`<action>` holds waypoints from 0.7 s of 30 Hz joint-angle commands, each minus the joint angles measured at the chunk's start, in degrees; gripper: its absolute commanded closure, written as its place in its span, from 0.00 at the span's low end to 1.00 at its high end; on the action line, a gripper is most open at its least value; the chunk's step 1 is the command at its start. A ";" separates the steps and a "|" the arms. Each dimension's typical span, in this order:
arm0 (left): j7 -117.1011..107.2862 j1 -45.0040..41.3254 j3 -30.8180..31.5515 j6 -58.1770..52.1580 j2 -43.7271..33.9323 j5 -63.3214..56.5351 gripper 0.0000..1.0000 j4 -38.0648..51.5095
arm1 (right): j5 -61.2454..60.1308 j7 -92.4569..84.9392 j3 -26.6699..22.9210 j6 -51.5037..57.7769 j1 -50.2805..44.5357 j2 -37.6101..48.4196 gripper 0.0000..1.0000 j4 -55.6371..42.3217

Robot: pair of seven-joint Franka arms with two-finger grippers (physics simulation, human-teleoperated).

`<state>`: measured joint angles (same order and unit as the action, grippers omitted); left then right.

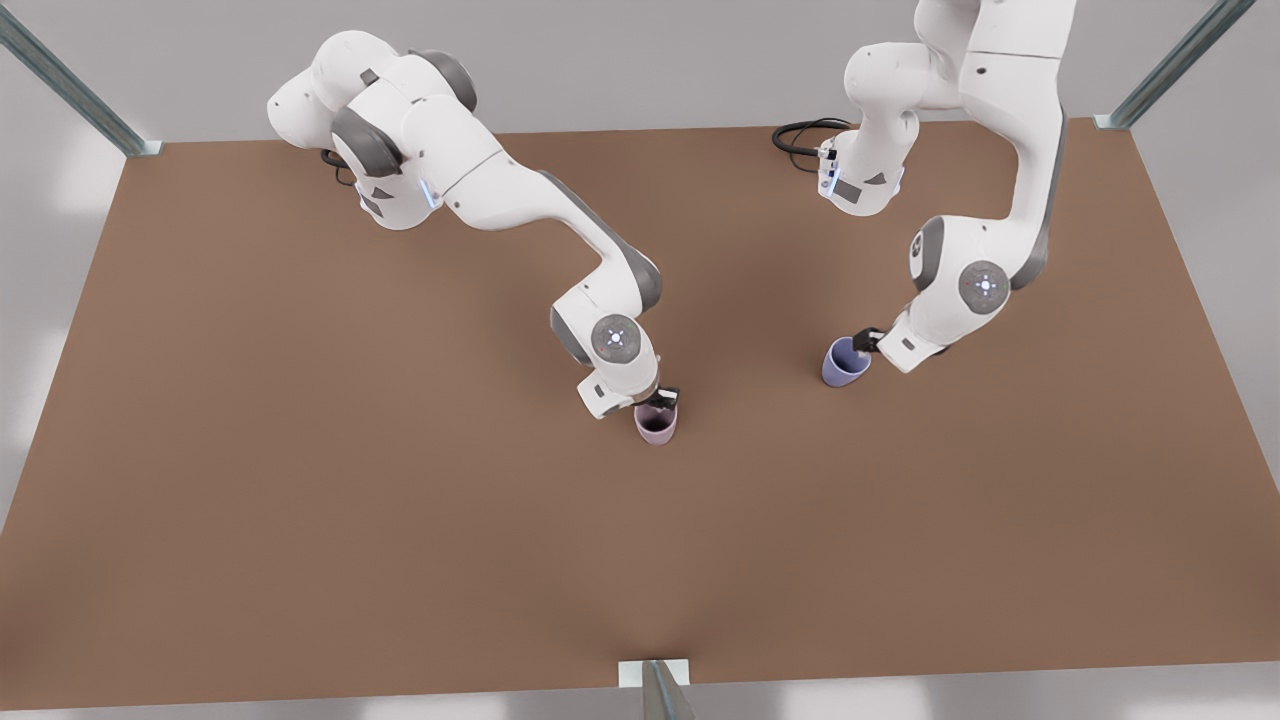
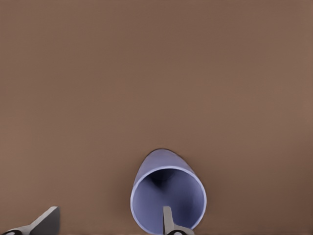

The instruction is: Stack the cups, with the pink cup at the bottom and the purple cup at the top

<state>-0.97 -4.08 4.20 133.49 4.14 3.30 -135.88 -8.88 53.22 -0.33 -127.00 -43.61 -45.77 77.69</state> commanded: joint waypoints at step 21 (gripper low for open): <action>0.00 -0.13 0.02 4.93 7.90 4.79 0.79 0.35 | 9.76 -50.59 -5.82 32.87 39.91 37.86 0.00 7.74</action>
<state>-0.96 -4.27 4.22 138.43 12.04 8.10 -135.53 0.02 2.55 -6.23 -93.89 -3.41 -8.27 83.71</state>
